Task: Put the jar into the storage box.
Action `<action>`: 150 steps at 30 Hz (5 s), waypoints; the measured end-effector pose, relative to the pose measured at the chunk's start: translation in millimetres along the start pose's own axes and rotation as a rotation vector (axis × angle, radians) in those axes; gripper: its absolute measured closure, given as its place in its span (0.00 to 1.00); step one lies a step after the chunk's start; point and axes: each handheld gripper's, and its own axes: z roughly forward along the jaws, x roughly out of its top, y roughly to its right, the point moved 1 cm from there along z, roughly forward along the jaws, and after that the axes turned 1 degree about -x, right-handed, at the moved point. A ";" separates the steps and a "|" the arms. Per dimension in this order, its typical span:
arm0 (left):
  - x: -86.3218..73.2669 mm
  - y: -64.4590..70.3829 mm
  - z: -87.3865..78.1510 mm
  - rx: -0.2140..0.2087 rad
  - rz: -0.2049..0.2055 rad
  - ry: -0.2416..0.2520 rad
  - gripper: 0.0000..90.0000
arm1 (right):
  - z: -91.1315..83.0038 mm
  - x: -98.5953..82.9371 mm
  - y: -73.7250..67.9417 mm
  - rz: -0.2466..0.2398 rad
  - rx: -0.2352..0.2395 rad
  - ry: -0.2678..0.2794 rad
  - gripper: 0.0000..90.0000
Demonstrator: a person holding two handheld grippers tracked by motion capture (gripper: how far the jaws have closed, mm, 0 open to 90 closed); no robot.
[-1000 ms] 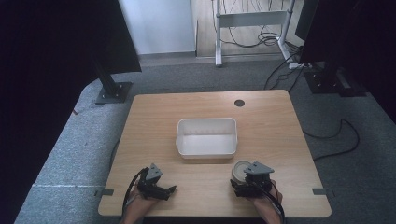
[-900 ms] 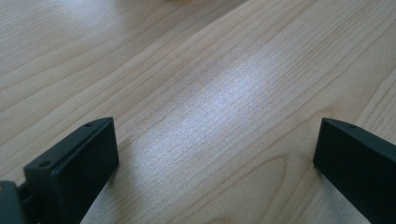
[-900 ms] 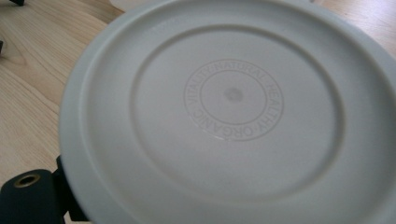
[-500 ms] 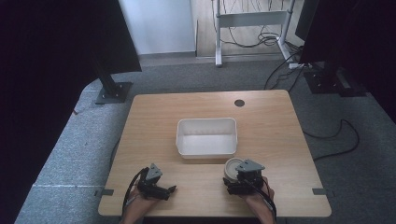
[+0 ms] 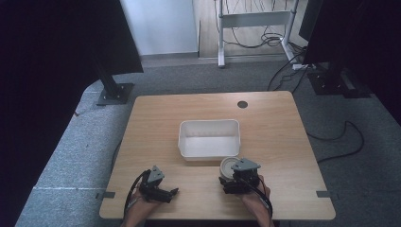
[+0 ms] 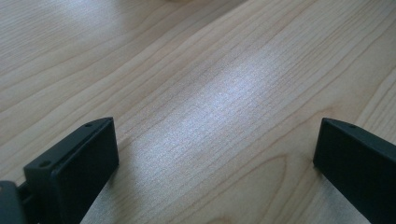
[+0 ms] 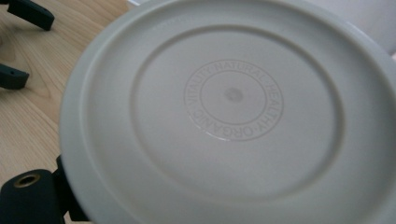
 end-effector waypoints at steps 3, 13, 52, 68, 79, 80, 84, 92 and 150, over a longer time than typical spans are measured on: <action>0.0 0.0 0.0 0.000 0.000 0.000 0.00 | 1.6 3.3 -0.8 -0.001 0.002 0.006 0.10; 0.0 0.0 0.0 0.000 0.000 0.000 0.00 | 4.5 19.8 -1.4 -0.006 -0.005 0.026 0.10; 0.0 0.0 0.0 0.000 0.000 0.000 0.00 | 44.2 61.8 2.2 -0.008 -0.054 0.030 0.10; 0.0 0.0 0.0 0.000 0.000 0.000 0.00 | 62.9 74.0 4.3 0.001 -0.066 0.032 0.10; 0.0 0.0 0.0 0.000 0.000 0.000 0.00 | 78.8 84.9 0.3 -0.012 -0.062 0.045 0.10; 0.0 0.0 0.0 0.000 0.000 0.000 0.00 | 80.7 85.9 -0.3 -0.015 -0.061 0.045 0.10; 0.0 0.0 0.0 0.000 0.000 0.000 0.00 | 88.8 89.5 -2.4 -0.018 -0.062 0.044 0.10; 0.0 0.0 0.0 0.000 0.000 0.000 0.00 | 105.0 93.9 -8.2 -0.024 -0.060 0.041 0.10; -0.1 0.1 0.1 0.000 -0.001 0.002 0.00 | 126.5 85.0 -9.5 0.016 0.000 -0.016 0.01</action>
